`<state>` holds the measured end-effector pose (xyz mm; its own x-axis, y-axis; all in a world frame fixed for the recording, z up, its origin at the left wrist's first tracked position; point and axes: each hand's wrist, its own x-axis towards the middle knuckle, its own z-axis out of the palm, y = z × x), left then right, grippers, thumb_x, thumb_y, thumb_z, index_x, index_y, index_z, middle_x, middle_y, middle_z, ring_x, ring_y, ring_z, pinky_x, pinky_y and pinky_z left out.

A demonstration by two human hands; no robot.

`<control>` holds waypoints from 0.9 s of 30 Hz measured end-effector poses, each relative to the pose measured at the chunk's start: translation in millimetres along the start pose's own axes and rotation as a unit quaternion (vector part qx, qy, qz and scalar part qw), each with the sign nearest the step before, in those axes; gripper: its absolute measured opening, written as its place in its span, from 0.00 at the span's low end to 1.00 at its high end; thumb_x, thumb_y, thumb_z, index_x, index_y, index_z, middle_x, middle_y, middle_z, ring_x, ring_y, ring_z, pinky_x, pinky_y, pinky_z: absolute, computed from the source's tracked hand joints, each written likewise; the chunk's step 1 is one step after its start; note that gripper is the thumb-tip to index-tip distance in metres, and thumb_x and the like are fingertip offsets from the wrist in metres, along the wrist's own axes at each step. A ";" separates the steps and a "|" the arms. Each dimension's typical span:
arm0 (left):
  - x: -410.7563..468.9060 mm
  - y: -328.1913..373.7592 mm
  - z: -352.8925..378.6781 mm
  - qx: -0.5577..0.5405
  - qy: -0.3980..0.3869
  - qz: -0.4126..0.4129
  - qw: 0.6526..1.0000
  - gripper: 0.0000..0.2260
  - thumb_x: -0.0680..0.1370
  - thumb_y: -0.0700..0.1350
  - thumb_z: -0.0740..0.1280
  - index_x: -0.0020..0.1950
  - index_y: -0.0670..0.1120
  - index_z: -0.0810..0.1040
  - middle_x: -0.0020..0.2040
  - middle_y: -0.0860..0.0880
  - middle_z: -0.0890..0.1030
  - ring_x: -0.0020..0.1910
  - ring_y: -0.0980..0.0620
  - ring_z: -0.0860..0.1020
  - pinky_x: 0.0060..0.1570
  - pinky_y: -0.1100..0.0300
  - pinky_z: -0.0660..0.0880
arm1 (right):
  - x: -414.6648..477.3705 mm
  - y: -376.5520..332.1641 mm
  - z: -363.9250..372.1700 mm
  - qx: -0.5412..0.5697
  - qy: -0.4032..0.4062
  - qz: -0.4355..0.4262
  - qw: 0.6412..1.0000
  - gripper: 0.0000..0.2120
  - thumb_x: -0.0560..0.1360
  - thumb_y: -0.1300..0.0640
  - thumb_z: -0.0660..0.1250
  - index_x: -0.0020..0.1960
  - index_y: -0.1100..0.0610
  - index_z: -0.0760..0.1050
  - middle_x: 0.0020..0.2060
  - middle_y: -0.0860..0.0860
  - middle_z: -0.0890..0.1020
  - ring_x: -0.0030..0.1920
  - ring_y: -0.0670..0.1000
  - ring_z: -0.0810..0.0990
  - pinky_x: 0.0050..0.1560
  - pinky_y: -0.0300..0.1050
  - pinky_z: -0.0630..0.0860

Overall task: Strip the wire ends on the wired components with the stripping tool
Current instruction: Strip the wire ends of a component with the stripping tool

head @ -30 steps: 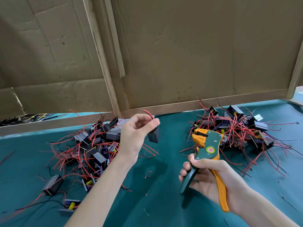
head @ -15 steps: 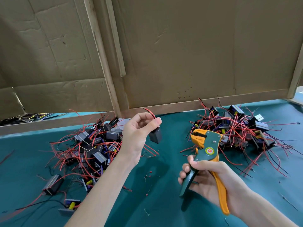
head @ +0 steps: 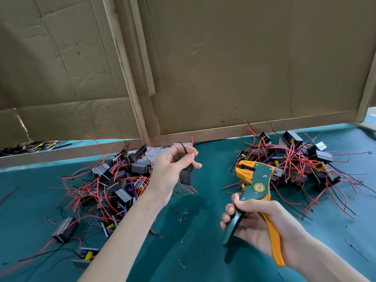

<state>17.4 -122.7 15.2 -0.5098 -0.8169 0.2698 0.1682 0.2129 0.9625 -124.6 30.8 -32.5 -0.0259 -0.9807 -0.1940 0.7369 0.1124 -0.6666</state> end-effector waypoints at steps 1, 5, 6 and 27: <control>-0.4 2.2 -0.9 0.026 -0.011 0.010 1.000 0.08 0.77 0.35 0.65 0.42 0.45 0.79 0.40 0.52 0.82 0.34 0.54 0.80 0.44 0.64 0.74 | 0.1 -0.4 -0.9 -0.003 -0.010 -0.001 1.000 0.10 0.61 0.68 0.74 0.40 0.63 0.77 0.36 0.61 0.75 0.37 0.61 0.78 0.43 0.56 0.79; -2.5 19.6 -3.4 0.092 -0.081 0.056 0.991 0.09 0.76 0.37 0.68 0.41 0.50 0.82 0.40 0.50 0.84 0.34 0.55 0.78 0.44 0.66 0.74 | -0.9 -4.8 -3.0 -0.064 -0.089 -0.007 0.994 0.10 0.64 0.64 0.77 0.42 0.61 0.77 0.36 0.61 0.76 0.39 0.61 0.78 0.47 0.57 0.78; -3.5 24.5 -4.2 0.110 -0.098 0.063 0.987 0.10 0.76 0.38 0.68 0.40 0.52 0.83 0.40 0.50 0.84 0.32 0.55 0.78 0.41 0.65 0.74 | -1.7 -6.2 -3.1 -0.087 -0.114 -0.009 0.990 0.10 0.66 0.63 0.76 0.42 0.60 0.76 0.36 0.60 0.76 0.39 0.61 0.78 0.47 0.57 0.78; -16.4 51.7 -6.9 0.230 -0.233 0.035 0.944 0.05 0.73 0.39 0.73 0.39 0.47 0.83 0.25 0.56 0.76 0.24 0.60 0.70 0.27 0.71 0.67 | -10.6 -5.3 0.4 -0.231 -0.217 0.001 0.949 0.07 0.71 0.60 0.72 0.44 0.59 0.74 0.36 0.59 0.78 0.40 0.61 0.79 0.50 0.57 0.76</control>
<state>40.2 -101.9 60.4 -0.8444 -0.4912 0.2139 -0.1148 0.5558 0.8234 -128.0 40.5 -26.7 0.3294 -0.9427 0.0526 0.3601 0.0739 -0.9300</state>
